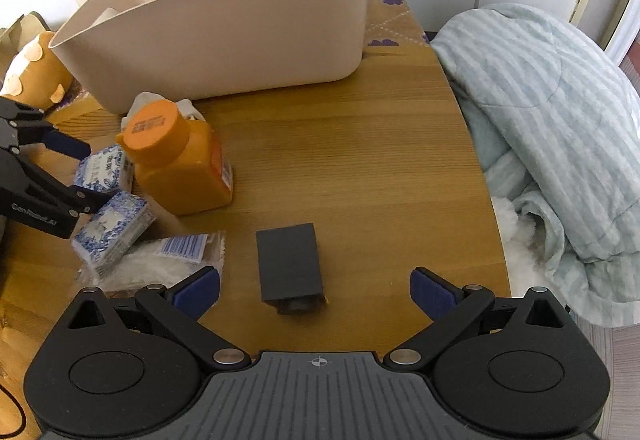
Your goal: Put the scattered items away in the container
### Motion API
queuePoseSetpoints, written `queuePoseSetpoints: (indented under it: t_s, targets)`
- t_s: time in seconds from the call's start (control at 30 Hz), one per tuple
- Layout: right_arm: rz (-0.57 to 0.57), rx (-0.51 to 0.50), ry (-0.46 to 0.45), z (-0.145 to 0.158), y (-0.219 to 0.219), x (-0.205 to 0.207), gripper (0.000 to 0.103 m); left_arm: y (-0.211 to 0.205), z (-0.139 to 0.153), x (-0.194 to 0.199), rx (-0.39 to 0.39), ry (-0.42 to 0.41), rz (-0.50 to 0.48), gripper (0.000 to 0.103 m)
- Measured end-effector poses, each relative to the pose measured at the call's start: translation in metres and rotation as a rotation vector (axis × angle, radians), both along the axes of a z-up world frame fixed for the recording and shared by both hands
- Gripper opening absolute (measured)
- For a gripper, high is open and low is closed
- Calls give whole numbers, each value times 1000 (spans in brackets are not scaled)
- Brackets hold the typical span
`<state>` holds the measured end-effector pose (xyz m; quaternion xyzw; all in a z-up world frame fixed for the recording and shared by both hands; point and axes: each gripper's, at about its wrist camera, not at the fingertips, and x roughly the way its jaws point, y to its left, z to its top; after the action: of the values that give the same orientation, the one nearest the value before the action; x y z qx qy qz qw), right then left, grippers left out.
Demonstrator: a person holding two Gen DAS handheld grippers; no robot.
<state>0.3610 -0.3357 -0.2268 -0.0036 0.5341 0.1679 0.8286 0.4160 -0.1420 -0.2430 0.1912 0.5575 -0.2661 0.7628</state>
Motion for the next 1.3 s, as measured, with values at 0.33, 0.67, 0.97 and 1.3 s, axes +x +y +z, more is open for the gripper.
queuePoseSetpoints:
  t_s: [0.33, 0.67, 0.97, 1.3]
  targets:
    - [18, -14, 20, -14, 8, 13, 92, 5, -1, 4, -66, 7, -31, 72]
    - [57, -68, -34, -10, 16, 9, 64, -5, 4, -3, -70, -6, -54, 48]
    - [45, -35, -40, -5, 9, 5, 29, -3, 4, -11, -60, -8, -10, 48]
    - [27, 18, -15, -2, 5, -2, 29, 14, 19, -22, -99, -24, 82, 47]
